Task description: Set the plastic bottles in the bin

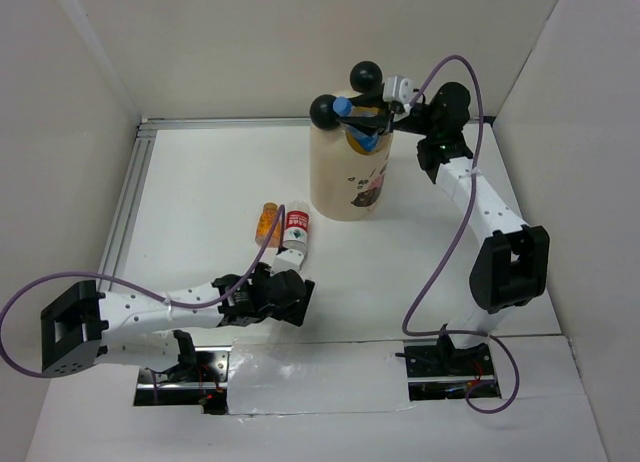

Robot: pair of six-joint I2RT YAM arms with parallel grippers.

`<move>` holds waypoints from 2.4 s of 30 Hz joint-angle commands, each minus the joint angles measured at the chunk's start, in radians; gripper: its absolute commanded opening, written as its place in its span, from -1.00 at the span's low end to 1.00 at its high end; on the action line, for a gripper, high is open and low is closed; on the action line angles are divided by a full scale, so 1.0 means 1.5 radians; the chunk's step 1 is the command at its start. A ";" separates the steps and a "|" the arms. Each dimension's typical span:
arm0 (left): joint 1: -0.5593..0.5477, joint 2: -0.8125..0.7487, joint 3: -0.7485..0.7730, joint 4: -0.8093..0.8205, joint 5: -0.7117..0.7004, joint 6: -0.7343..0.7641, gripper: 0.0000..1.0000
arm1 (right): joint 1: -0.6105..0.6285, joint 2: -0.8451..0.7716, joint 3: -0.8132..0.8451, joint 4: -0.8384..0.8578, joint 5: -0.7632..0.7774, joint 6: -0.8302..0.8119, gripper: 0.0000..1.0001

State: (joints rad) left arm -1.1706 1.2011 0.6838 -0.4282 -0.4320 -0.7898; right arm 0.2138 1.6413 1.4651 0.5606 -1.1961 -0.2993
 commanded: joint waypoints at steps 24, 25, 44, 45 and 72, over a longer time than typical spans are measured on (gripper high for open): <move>-0.004 0.031 0.046 0.006 -0.008 -0.003 0.99 | 0.006 -0.033 -0.141 0.257 0.167 0.191 0.18; -0.004 0.031 0.046 0.006 -0.008 -0.003 0.99 | 0.006 -0.033 -0.133 0.238 0.155 0.179 0.95; 0.064 0.142 0.117 -0.012 0.010 0.118 0.99 | -0.084 -0.090 0.245 -0.796 0.201 -0.192 1.00; 0.074 0.153 0.124 -0.012 0.021 0.119 0.99 | -0.091 -0.090 0.245 -0.843 0.201 -0.203 1.00; -0.024 0.068 0.419 -0.058 0.086 0.292 -0.99 | -0.224 -0.414 -0.224 -0.898 0.261 -0.261 -0.62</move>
State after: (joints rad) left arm -1.2098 1.3254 1.2152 -0.5930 -0.2085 -0.4755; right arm -0.1154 1.0561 1.1774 -0.7879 -0.8425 -0.6888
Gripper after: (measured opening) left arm 0.734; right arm 0.310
